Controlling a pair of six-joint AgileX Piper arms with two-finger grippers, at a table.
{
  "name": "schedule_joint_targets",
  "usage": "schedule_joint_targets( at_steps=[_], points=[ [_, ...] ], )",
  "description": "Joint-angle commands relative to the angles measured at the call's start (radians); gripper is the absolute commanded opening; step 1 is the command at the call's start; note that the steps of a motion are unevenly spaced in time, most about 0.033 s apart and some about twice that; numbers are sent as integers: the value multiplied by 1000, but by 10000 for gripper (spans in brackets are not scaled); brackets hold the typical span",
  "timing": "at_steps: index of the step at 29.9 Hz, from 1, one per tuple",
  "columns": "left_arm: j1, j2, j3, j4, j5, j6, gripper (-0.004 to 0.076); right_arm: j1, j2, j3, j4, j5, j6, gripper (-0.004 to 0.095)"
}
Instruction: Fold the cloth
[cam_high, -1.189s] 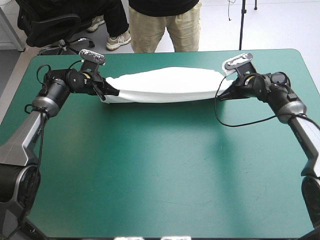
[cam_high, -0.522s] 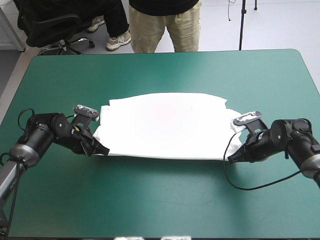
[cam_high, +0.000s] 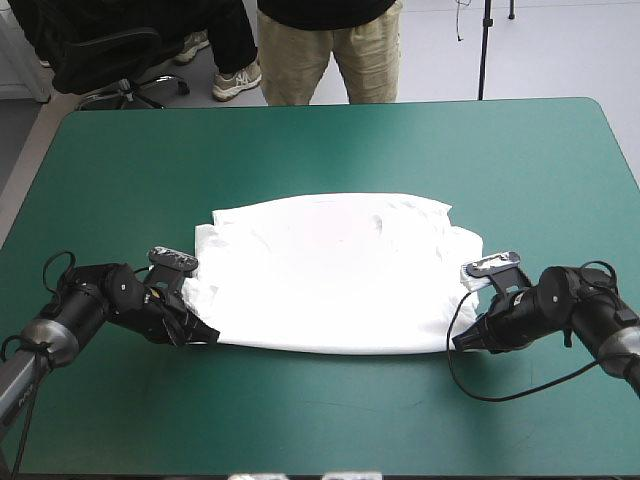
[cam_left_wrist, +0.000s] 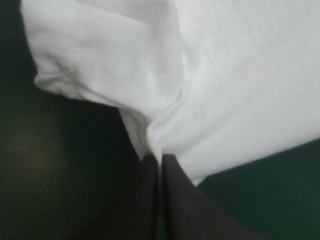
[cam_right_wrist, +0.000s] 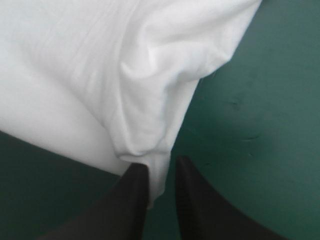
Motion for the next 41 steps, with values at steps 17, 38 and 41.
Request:
schedule_joint_targets(
  at_steps=[17,38,41],
  points=[
    [-2,-193,-155,-69,-248,-71,417,-9,-114,-321,-280,-72,323,590],
    [-2,-147,-153,-69,-239,-71,416,-177,483,-548,103,-77,14,430],
    [-2,-147,-151,-69,-235,-71,416,-177,515,-548,103,-70,0,378]
  ],
)
